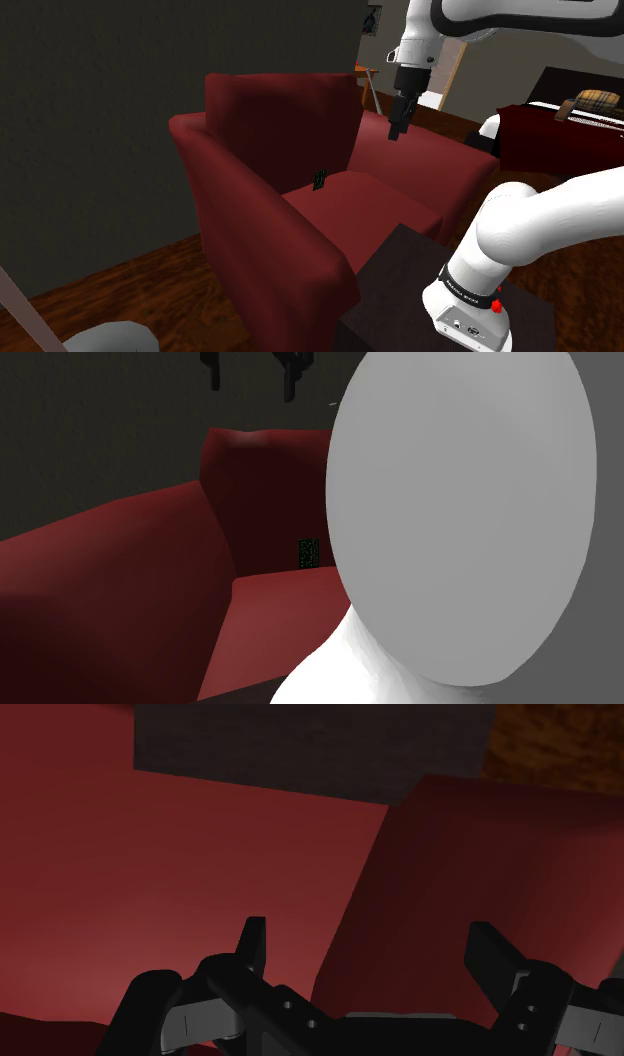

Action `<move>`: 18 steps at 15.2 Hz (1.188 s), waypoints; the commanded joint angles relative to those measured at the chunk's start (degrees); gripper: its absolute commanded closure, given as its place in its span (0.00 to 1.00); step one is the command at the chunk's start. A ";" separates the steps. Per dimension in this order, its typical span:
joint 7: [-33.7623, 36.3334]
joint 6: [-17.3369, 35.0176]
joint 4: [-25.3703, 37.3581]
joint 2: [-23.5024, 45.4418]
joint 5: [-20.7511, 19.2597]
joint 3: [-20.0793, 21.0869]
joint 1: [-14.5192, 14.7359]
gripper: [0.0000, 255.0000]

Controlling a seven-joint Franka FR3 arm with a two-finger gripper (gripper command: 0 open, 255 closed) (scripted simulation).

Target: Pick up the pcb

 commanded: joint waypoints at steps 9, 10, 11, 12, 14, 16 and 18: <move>-3.79 14.75 -1.78 12.07 -2.61 -3.01 -1.22 0.00; -4.23 16.50 -1.63 13.85 -2.83 -3.38 -1.35 0.00; -4.68 18.22 -1.41 15.66 -3.03 -3.75 -1.48 0.00; -5.12 19.90 -1.11 17.53 -3.20 -4.11 -1.61 0.00; -6.01 23.15 -0.26 21.37 -3.45 -4.83 -1.84 0.00; -6.90 26.22 0.91 25.34 -3.57 -5.53 -2.04 0.00; -7.82 29.07 2.39 29.42 -3.55 -6.20 -2.22 0.00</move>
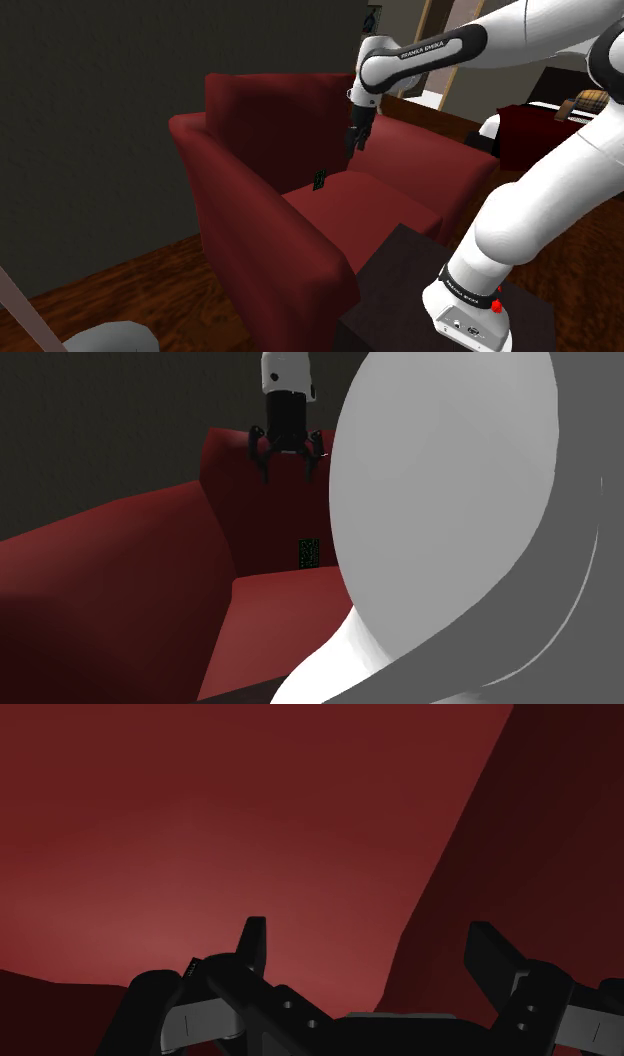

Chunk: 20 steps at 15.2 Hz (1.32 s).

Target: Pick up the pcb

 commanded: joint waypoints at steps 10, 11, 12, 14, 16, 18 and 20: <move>-5.63 12.16 13.11 23.88 2.21 -2.70 -1.61 0.00; -6.12 12.83 14.71 26.04 2.57 -2.79 -1.85 0.00; -6.61 13.43 16.39 28.21 2.93 -2.85 -2.11 0.00; -7.52 14.42 19.99 32.57 3.66 -2.90 -2.70 0.00; -8.36 15.11 23.91 36.95 4.37 -2.85 -3.37 0.00; -9.09 15.50 28.18 41.37 5.00 -2.71 -4.13 0.00; -9.61 15.59 31.88 44.96 5.46 -2.58 -4.76 0.00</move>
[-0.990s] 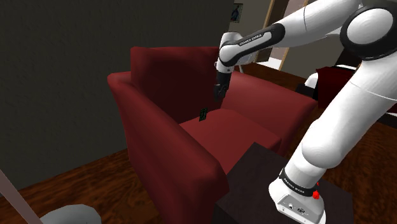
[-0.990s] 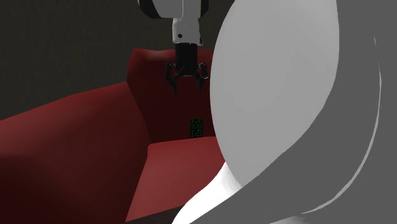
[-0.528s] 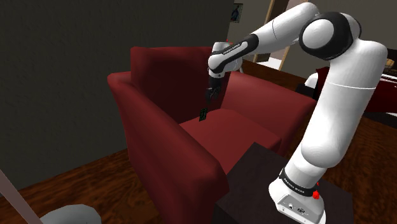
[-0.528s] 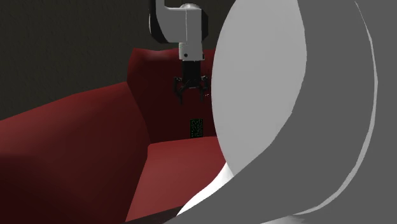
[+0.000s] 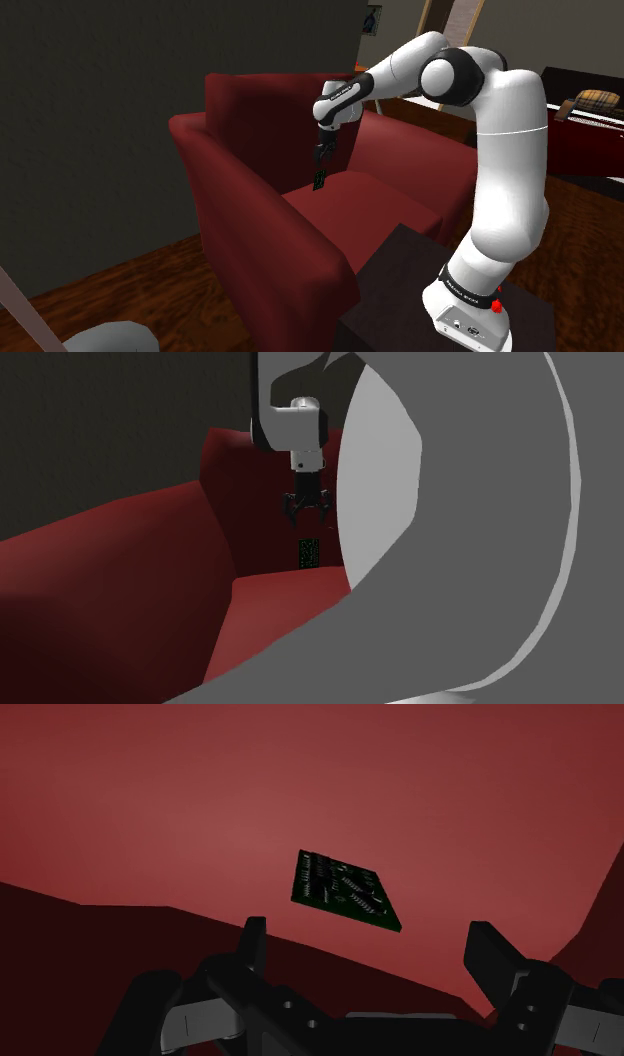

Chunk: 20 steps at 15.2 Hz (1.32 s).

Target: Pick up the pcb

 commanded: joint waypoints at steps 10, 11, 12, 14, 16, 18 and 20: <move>-0.45 4.36 1.34 5.60 0.93 0.57 -0.54 1.00; -0.49 4.30 1.44 5.64 0.94 0.57 -0.58 1.00; -0.50 4.30 1.43 5.63 0.93 0.57 -0.58 1.00; -0.53 4.32 1.43 5.65 0.94 0.56 -0.60 1.00; -0.53 4.32 1.41 5.62 0.94 0.56 -0.60 1.00; -0.52 4.33 1.40 5.63 0.94 0.56 -0.60 1.00; -0.41 3.73 1.41 5.04 0.82 0.49 -0.49 1.00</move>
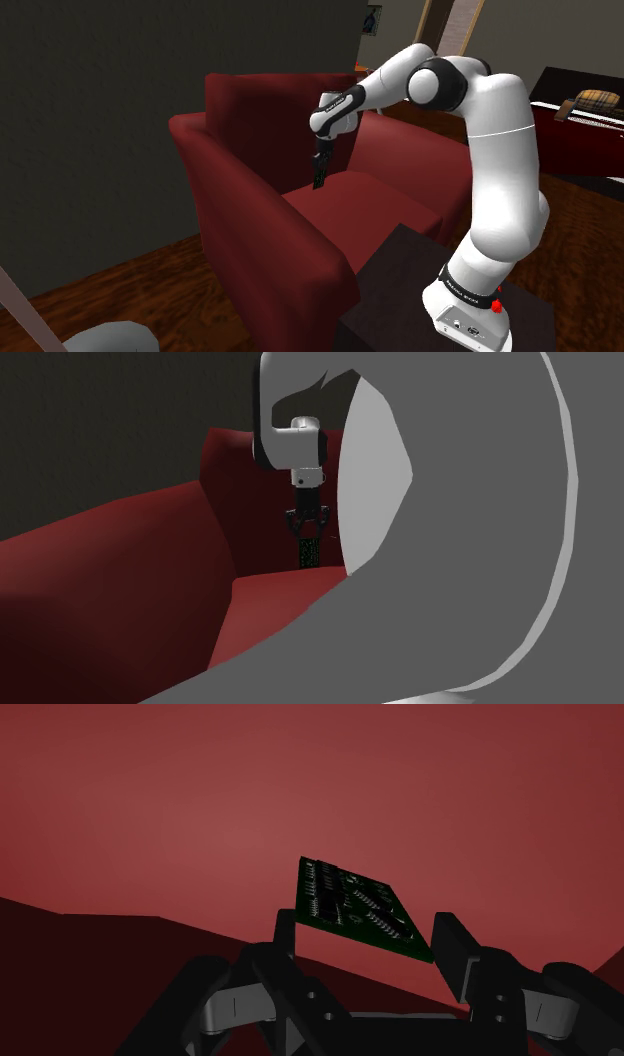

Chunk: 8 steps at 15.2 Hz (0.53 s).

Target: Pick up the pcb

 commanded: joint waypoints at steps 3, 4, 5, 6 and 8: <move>0.18 -2.00 0.29 -1.68 -0.32 -0.20 0.18 1.00; 0.22 -2.58 0.40 -2.15 -0.41 -0.26 0.22 1.00; 0.27 -3.15 0.53 -2.61 -0.50 -0.31 0.26 1.00; 0.31 -3.74 0.67 -3.06 -0.59 -0.37 0.30 1.00; 0.40 -4.91 0.96 -3.95 -0.77 -0.47 0.38 1.00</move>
